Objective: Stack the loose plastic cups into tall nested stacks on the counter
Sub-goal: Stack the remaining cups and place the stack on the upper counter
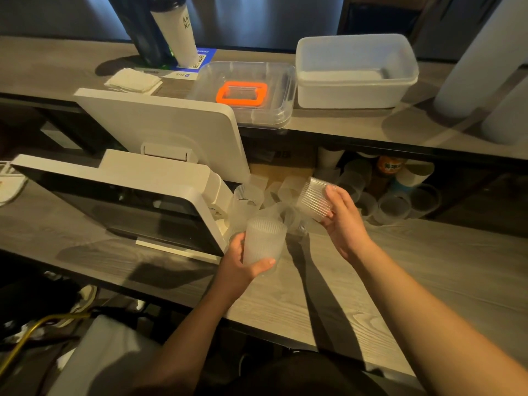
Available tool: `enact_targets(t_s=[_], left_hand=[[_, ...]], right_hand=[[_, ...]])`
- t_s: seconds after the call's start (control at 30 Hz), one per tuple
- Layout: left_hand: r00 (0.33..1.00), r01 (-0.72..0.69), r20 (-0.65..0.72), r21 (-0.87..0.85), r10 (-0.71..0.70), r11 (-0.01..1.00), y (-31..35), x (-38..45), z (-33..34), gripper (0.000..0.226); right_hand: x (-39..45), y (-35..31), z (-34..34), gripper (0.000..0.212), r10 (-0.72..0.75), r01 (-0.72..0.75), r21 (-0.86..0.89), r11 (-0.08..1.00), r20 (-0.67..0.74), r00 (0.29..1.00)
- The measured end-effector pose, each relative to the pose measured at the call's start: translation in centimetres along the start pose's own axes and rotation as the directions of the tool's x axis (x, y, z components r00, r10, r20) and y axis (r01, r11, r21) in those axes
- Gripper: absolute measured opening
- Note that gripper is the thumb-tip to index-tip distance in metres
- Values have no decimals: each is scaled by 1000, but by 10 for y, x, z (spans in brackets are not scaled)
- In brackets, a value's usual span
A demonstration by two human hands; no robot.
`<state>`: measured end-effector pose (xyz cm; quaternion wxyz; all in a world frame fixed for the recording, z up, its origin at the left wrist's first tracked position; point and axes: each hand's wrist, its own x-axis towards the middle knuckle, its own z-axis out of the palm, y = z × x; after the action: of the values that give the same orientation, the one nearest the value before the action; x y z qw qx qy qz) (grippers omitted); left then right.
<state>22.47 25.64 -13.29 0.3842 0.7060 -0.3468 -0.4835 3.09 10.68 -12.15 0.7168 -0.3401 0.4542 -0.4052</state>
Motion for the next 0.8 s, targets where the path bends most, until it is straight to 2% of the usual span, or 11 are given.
enact_targets(t_s=[0.13,0.33,0.5,0.67,0.73,0.8], left_hand=[[1000,-22,4,6,22,1000,5,-5,2,64],[999,-54,-6,24,54,998,9,-8,3,76],[998,-62,9,69,62,996,8,-10,3,92],[996,-89,23,80,87,993,8,-14,4,96],[996,-90,18,44,89,995,10,-14,5,93],[997,-73,2,-11,73,997,10,-13,6,89]], right_hand=[[-5,-2,11,53,-82,86,-234,968,27,996],[-12,-6,24,48,-170,249,-522,816,195,966],[-19,-9,27,49,-167,336,-605,722,319,933],[-23,-7,28,48,-127,383,-649,657,405,905],[-26,-3,31,53,-76,370,-659,655,430,900],[-30,4,36,56,-27,317,-630,709,425,905]])
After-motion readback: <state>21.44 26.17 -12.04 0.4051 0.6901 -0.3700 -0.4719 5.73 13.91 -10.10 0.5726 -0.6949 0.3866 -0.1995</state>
